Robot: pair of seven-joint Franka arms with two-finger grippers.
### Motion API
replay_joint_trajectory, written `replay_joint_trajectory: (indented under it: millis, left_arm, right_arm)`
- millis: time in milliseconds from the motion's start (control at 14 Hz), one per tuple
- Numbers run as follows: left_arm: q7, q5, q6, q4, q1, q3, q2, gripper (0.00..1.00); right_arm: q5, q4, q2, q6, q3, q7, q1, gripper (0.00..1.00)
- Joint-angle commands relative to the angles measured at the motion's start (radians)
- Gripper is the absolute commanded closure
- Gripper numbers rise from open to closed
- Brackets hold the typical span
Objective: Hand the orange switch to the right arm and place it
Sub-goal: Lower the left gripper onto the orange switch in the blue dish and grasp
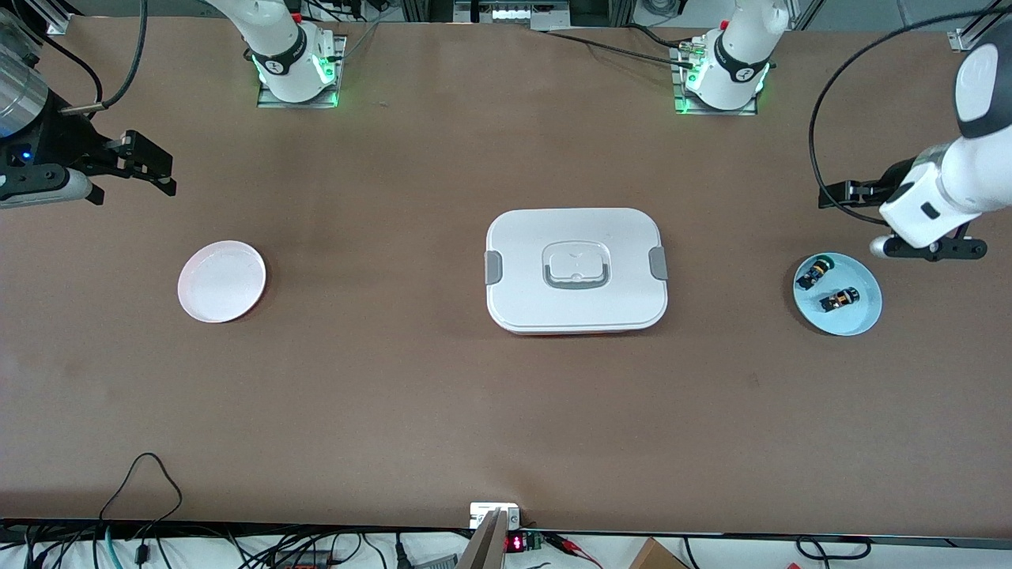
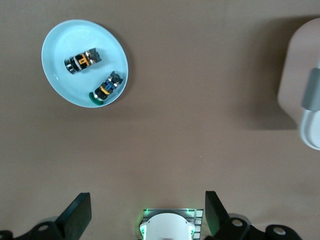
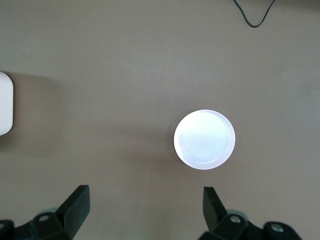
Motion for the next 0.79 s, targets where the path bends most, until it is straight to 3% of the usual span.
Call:
replay_joint_trajectory:
  millis: [0, 215, 358, 717]
  left_arm:
    - [-0.004, 0.035, 0.053, 0.025, 0.075, 0.000, 0.131, 0.00]
    - [0.012, 0.036, 0.179, 0.016, 0.181, -0.002, 0.219, 0.00]
    - [0.012, 0.024, 0.337, -0.049, 0.248, -0.003, 0.259, 0.00]
    - [0.031, 0.032, 0.581, -0.150, 0.281, -0.005, 0.297, 0.00]
  right_arm:
    - [-0.002, 0.015, 0.002, -0.011, 0.001, 0.013, -0.001, 0.00]
    - [-0.002, 0.015, 0.002, -0.011, 0.001, 0.013, 0.001, 0.00]
    - [-0.002, 0.018, 0.002, -0.009, 0.001, 0.013, 0.001, 0.00]
    - [-0.002, 0.018, 0.002, -0.011, 0.001, 0.013, 0.001, 0.00]
